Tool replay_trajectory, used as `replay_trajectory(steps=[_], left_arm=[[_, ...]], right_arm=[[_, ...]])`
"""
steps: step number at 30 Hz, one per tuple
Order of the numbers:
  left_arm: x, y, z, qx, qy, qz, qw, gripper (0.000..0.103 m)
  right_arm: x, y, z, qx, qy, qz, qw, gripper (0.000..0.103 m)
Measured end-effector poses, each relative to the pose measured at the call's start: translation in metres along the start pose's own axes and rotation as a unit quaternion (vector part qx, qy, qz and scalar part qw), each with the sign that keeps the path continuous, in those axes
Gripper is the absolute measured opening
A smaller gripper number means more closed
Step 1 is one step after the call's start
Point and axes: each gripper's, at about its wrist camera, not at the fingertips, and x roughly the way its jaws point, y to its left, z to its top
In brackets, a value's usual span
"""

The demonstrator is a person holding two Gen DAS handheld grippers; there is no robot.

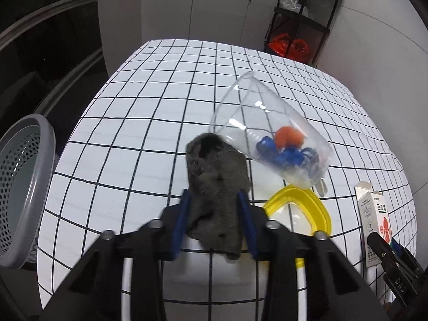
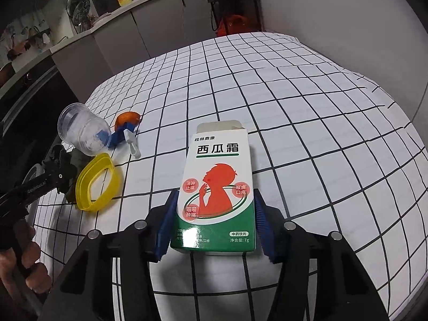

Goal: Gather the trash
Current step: 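Carry cloth and box over the grey basket and open both tools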

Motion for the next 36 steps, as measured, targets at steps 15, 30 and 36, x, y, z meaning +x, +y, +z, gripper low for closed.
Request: replay_trajectory(steps=[15, 30, 36], left_arm=[[-0.072, 0.023, -0.001, 0.014, -0.049, 0.040, 0.9979, 0.013], [-0.154, 0.088, -0.016, 0.006, -0.072, 0.063, 0.9955, 0.013], [-0.173, 0.144, -0.031, -0.014, -0.071, 0.092, 0.9931, 0.013]], right_arm=[[-0.022, 0.005, -0.002, -0.011, -0.021, -0.008, 1.000, 0.052], [-0.086, 0.047, 0.005, -0.034, -0.036, 0.012, 0.999, 0.052], [-0.092, 0.119, 0.006, -0.095, -0.035, 0.059, 0.993, 0.052]])
